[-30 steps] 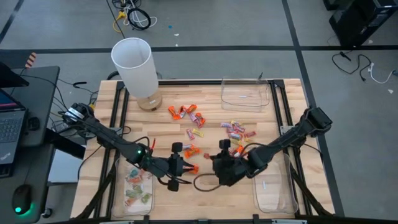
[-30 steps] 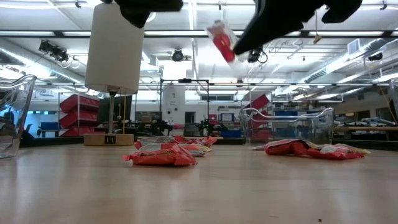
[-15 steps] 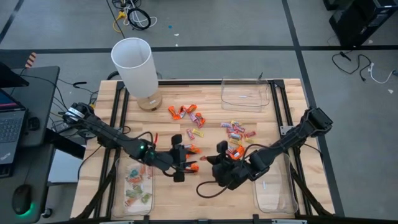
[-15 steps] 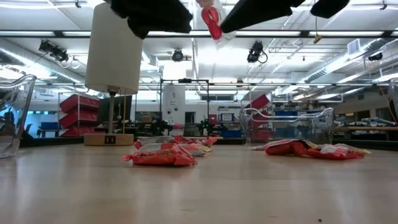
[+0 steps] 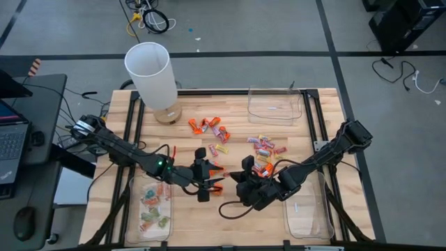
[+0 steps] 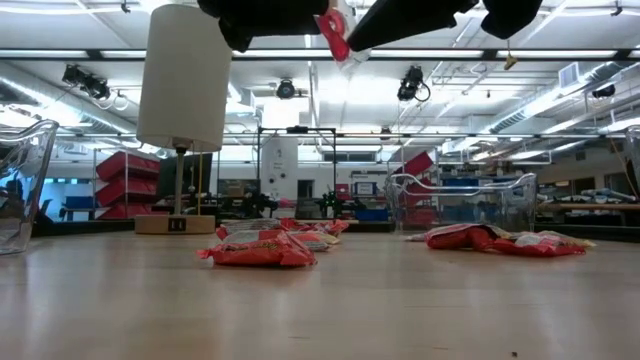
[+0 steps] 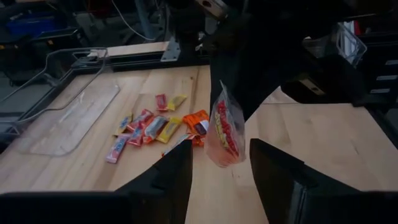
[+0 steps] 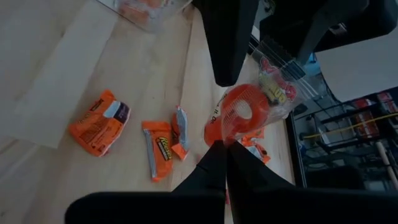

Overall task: Sort candy
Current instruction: Put the red gummy into the bottom left transparent bin

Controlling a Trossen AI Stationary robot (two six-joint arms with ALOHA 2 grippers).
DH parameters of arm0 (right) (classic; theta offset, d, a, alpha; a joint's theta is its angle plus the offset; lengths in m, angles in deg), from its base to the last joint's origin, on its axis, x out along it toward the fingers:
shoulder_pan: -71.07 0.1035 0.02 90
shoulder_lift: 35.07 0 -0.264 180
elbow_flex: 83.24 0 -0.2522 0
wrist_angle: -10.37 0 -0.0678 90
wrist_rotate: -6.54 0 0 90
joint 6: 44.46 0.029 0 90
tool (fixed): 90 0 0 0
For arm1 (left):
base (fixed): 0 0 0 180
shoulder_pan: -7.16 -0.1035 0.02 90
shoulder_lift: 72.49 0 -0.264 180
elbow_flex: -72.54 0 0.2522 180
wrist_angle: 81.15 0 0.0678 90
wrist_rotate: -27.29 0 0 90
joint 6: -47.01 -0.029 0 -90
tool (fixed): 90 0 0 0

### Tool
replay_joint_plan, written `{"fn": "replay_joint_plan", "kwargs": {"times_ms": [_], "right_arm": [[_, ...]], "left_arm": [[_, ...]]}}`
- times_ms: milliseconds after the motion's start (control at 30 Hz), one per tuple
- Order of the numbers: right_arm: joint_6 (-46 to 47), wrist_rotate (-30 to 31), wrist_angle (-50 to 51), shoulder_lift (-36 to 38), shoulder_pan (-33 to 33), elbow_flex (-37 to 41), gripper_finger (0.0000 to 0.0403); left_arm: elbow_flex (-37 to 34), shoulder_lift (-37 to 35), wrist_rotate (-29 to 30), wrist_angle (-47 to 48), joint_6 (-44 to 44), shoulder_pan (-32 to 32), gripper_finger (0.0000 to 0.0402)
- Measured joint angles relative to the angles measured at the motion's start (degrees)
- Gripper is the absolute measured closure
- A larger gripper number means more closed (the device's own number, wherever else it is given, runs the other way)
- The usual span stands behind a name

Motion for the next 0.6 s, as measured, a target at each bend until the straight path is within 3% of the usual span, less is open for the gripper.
{"fn": "replay_joint_plan", "kwargs": {"times_ms": [200,433,600], "right_arm": [[-0.02,0.17,-1.14,-0.02,0.0,0.0,0.0403],[1.5,0.63,-1.03,-0.02,-0.02,0.0,0.0403],[7.31,0.85,-1.26,-0.02,-0.02,0.0,0.0396]], "left_arm": [[0.0,0.0,0.12,-0.15,-0.34,-0.05,0.0262],[0.0,0.0,1.4,-0.24,-1.34,0.4,0.0383],[0.0,0.0,1.78,-0.28,-1.51,0.95,0.0396]]}}
